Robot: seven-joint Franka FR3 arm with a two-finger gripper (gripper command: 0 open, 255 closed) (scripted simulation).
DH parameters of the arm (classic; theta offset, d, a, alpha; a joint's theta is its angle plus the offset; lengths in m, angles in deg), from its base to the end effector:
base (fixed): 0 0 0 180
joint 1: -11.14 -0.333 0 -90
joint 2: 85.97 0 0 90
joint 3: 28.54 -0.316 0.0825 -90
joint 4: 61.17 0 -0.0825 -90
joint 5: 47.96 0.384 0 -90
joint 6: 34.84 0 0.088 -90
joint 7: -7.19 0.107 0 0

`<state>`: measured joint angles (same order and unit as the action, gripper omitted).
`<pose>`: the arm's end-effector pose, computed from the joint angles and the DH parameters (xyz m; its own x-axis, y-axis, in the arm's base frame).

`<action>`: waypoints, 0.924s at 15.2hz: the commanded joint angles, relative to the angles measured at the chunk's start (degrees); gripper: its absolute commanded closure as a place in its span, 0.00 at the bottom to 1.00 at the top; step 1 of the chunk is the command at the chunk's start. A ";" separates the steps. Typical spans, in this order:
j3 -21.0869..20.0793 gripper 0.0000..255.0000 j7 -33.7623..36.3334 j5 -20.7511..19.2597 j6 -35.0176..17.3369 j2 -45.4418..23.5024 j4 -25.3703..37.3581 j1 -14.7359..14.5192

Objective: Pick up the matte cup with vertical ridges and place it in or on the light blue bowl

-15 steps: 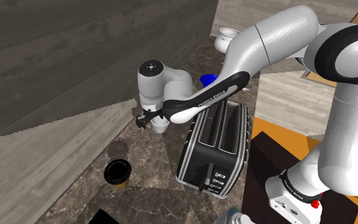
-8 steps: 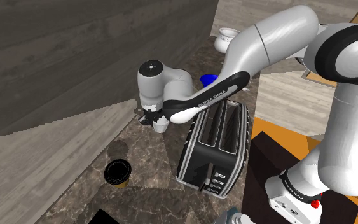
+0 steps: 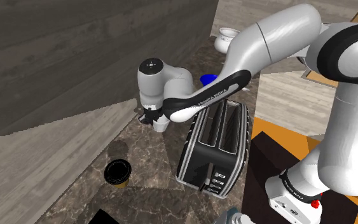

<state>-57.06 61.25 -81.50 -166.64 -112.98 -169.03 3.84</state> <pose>0.5326 0.3459 0.2860 0.9838 0.0344 0.1760 0.0109 -0.9911 0.1324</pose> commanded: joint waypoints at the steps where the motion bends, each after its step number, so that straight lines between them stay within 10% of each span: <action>1: -0.42 1.00 -0.57 0.73 0.83 0.83 0.13 0.25; 14: -2.96 1.00 -5.07 5.93 7.61 6.44 2.60 1.91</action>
<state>-59.81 56.49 -76.01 -159.52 -107.11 -166.46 5.62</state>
